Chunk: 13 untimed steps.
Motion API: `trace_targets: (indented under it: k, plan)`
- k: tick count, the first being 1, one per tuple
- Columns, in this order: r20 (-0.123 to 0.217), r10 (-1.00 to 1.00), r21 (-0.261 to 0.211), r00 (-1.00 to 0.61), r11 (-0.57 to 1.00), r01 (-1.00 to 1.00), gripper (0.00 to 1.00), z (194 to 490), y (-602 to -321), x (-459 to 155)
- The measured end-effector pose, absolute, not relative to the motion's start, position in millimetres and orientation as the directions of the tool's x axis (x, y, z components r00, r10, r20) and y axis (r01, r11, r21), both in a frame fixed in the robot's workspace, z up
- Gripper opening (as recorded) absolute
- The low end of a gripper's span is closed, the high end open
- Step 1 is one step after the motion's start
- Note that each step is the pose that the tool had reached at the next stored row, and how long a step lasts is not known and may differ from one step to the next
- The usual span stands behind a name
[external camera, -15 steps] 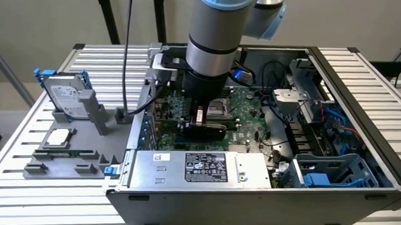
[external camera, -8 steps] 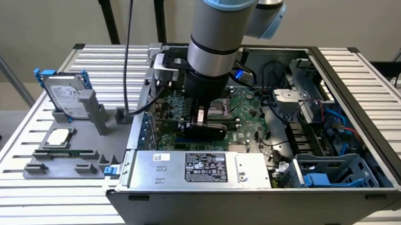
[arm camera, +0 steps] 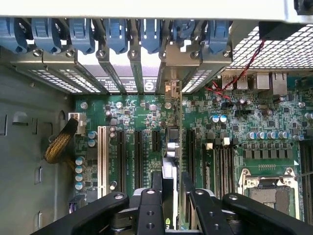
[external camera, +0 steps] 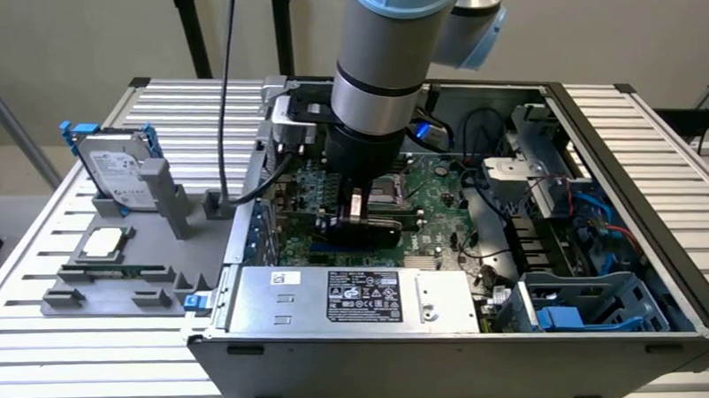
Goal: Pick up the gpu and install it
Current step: 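Insert the gpu into the slot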
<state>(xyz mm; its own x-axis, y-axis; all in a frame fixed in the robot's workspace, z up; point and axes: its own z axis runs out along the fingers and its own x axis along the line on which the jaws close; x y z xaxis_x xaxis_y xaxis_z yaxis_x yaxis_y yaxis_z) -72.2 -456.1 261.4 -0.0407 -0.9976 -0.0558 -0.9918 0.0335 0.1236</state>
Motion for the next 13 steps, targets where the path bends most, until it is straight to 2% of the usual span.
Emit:
trace_targets:
  k: [13]
  plan:
    - [-0.053, -0.998, 0.118, -0.027, 0.021, -0.993, 0.27, 258.5, -455.6, -77.1]
